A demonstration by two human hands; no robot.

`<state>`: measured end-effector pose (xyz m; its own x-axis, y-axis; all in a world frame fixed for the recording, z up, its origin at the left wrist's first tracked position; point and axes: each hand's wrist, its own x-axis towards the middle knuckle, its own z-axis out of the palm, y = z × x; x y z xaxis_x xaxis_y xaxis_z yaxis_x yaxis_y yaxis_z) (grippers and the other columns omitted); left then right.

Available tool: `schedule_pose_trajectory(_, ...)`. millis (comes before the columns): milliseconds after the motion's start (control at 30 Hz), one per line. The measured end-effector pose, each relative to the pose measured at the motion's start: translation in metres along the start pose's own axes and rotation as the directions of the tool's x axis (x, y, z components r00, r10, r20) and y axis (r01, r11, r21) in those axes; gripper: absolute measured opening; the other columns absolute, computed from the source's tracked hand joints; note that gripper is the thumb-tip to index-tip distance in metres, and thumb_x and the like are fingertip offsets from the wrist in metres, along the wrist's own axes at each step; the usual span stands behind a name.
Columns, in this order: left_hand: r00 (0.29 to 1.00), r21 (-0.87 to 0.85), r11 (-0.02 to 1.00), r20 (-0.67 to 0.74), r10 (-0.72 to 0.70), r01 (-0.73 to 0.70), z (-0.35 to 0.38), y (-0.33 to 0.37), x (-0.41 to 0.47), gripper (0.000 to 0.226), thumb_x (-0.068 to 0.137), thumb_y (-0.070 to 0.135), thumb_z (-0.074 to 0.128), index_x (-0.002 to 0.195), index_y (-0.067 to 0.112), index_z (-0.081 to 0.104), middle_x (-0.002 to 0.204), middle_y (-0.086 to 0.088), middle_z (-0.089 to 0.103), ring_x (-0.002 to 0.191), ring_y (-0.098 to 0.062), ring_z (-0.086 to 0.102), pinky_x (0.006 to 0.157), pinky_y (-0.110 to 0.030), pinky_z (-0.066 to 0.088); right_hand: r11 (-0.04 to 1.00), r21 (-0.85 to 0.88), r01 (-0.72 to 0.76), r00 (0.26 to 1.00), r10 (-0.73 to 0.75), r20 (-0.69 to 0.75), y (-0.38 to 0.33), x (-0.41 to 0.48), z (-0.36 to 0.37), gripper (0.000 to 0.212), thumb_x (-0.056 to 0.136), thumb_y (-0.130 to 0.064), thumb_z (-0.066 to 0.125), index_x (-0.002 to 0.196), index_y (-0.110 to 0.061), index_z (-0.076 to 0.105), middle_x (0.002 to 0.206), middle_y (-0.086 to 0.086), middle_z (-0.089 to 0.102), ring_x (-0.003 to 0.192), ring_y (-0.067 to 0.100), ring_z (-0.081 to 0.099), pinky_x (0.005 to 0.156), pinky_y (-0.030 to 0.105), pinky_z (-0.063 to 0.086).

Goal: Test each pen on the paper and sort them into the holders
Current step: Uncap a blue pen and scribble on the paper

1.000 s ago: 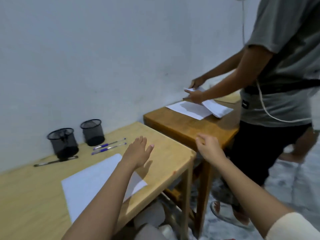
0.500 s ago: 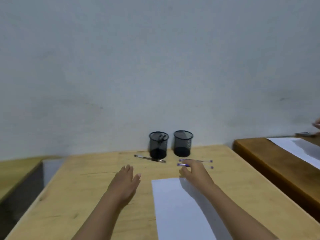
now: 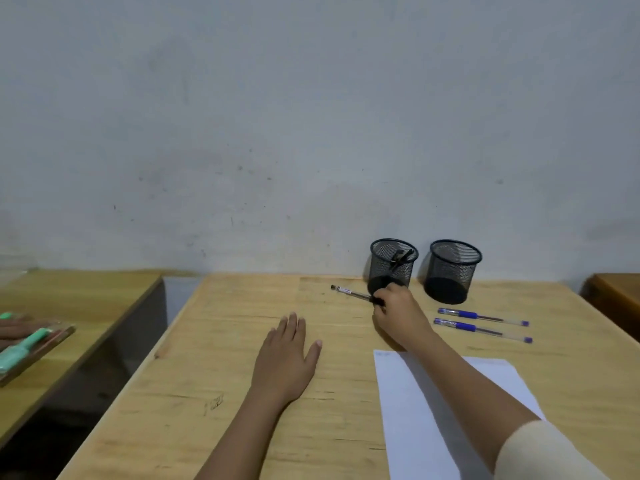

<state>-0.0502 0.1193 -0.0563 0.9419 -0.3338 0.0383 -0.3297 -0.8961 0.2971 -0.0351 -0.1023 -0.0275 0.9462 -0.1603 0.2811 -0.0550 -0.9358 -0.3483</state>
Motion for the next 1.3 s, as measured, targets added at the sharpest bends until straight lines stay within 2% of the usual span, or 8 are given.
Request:
schedule_pose_trajectory(367,1.000,0.005,1.000,-0.009,0.007,-0.007,0.002,-0.002,0.001,0.063,0.098,0.049,0.018,0.150,0.015,0.006,0.160,-0.002,-0.002,0.147,-0.015,-0.005,0.119,-0.031,-0.001,0.991,-0.133,0.016,0.998,-0.007,0.070,-0.014,0.008,0.011,0.024,0.092,-0.011,0.045,0.112,-0.004,0.053,0.115,0.014,0.053,0.107,0.027,0.046,0.087,0.031,0.039)
schedule_pose_trajectory(500,1.000,-0.012,1.000,0.004,0.007,-0.007,0.002,-0.003,0.001,0.065,0.098,0.051,0.018,0.150,0.016,0.005,0.160,-0.002,-0.003,0.147,-0.014,-0.005,0.119,-0.031,-0.001,0.978,0.199,-0.068,0.997,0.061,0.045,-0.023,-0.001,0.001,0.021,0.094,-0.011,0.043,0.110,-0.003,0.053,0.113,0.012,0.051,0.098,0.022,0.048,0.076,0.024,0.035)
schedule_pose_trajectory(667,1.000,-0.045,0.999,0.012,-0.001,0.001,-0.001,-0.002,-0.003,0.065,0.098,0.051,0.019,0.150,0.015,0.004,0.160,-0.002,-0.003,0.147,-0.014,-0.005,0.119,-0.031,-0.001,0.726,0.657,-0.205,0.971,0.236,0.042,-0.037,-0.022,-0.015,0.013,0.093,-0.014,0.050,0.102,-0.006,0.054,0.094,0.006,0.058,0.084,0.018,0.056,0.066,0.018,0.043)
schedule_pose_trajectory(800,1.000,-0.100,0.995,0.018,-0.015,0.017,-0.002,0.001,-0.005,0.064,0.099,0.048,0.021,0.150,0.013,0.006,0.160,-0.003,-0.002,0.147,-0.016,-0.004,0.118,-0.031,-0.001,0.508,0.823,-0.253,0.934,0.350,0.072,-0.042,-0.034,-0.023,0.006,0.084,-0.009,0.058,0.078,-0.010,0.056,0.084,0.014,0.067,0.083,0.026,0.066,0.078,0.035,0.052)
schedule_pose_trajectory(900,1.000,-0.247,0.969,0.022,-0.012,0.017,-0.008,0.008,-0.009,0.058,0.098,0.044,0.032,0.146,0.010,0.027,0.156,-0.003,0.021,0.145,-0.020,0.015,0.117,-0.034,0.012,0.237,0.941,-0.241,0.932,0.326,0.156,-0.047,-0.045,-0.033,0.018,0.082,0.004,0.057,0.068,-0.006,0.051,0.057,0.005,0.062,0.066,0.020,0.067,0.070,0.027,0.056)
schedule_pose_trajectory(1000,0.993,-0.795,0.595,0.104,-0.058,0.118,-0.015,0.024,-0.016,0.048,0.088,0.047,0.051,0.124,0.015,0.054,0.127,0.005,0.054,0.117,-0.015,0.050,0.106,-0.033,0.038,0.155,0.963,-0.221,0.947,0.271,0.174,-0.047,-0.055,-0.040,0.025,0.078,0.015,0.057,0.063,-0.004,0.052,0.054,0.005,0.061,0.065,0.020,0.066,0.074,0.028,0.056)
schedule_pose_trajectory(1067,0.989,-0.916,0.373,0.143,-0.045,0.149,-0.023,0.037,-0.020,0.038,0.089,0.043,0.054,0.118,0.018,0.061,0.109,0.005,0.061,0.100,-0.011,0.057,0.097,-0.031,0.046,0.172,0.966,-0.195,0.960,0.233,0.152,-0.046,-0.063,-0.043,0.022,0.075,0.015,0.061,0.063,-0.003,0.055,0.067,0.012,0.060,0.073,0.023,0.065,0.082,0.033,0.055)
schedule_pose_trajectory(1300,0.996,-0.993,0.096,0.062,-0.069,0.069,-0.042,0.069,-0.029,0.019,0.088,0.018,0.063,0.100,0.003,0.066,0.085,-0.006,0.065,0.079,-0.015,0.063,0.078,-0.031,0.051,0.147,0.981,-0.124,0.984,0.147,0.103,-0.033,-0.082,-0.062,0.017,0.074,0.013,0.064,0.070,-0.003,0.060,0.074,0.008,0.067,0.074,0.016,0.067,0.082,0.027,0.054)
